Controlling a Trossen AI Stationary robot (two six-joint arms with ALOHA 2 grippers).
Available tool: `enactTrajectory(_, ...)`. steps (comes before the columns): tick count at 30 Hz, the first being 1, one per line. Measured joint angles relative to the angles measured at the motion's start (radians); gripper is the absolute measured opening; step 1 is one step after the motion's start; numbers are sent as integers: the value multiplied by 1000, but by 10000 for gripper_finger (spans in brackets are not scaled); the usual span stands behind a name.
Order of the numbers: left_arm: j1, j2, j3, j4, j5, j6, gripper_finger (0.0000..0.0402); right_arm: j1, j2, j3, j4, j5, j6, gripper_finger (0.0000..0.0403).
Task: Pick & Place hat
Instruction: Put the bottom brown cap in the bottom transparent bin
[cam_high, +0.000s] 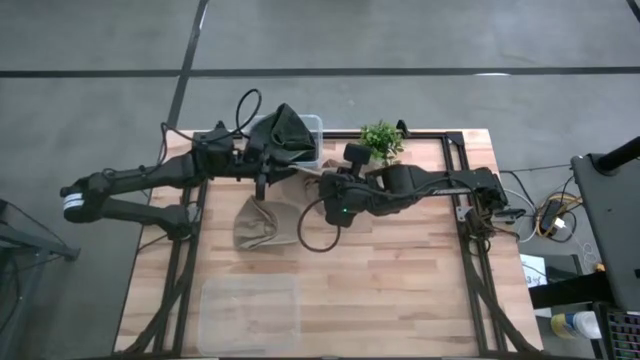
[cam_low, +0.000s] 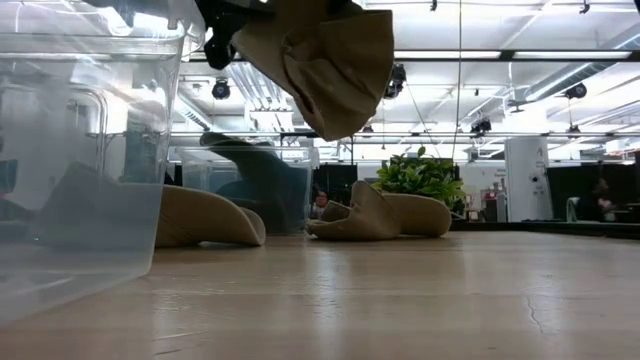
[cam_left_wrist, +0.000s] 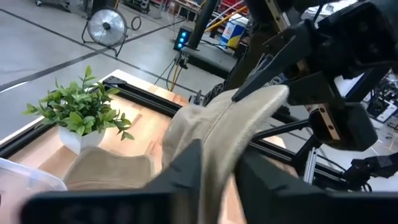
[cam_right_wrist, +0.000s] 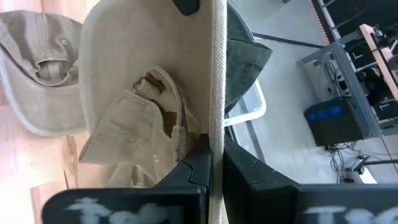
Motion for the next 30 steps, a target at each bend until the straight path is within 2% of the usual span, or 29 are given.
enactTrajectory(2, 0, -2, 3, -2, -1, 3, 21, -1, 0, 0, 1, 3, 3, 13)
enactTrajectory(3, 0, -3, 4, -3, -3, 4, 15, -1, 0, 0, 1, 2, 3, 13)
enactTrajectory(7, 0, -4, 4, -10, -10, 9, 9, 0, 0, 0, 2, 7, 20, 15)
enactTrajectory(10, 0, -11, 4, -14, -51, 17, 7, 0, -2, 0, 7, 33, 37, 32)
enactTrajectory(20, 2, -63, 1, -7, -286, 86, 6, 50, -21, 103, -15, 164, 25, 120)
enactTrajectory(23, 2, -82, 0, 66, -330, 101, 6, 69, -21, 139, -9, 164, 48, 133)
enactTrajectory(30, 2, -117, 0, 334, -325, 103, 6, 102, -21, 144, 17, 159, 109, 140)
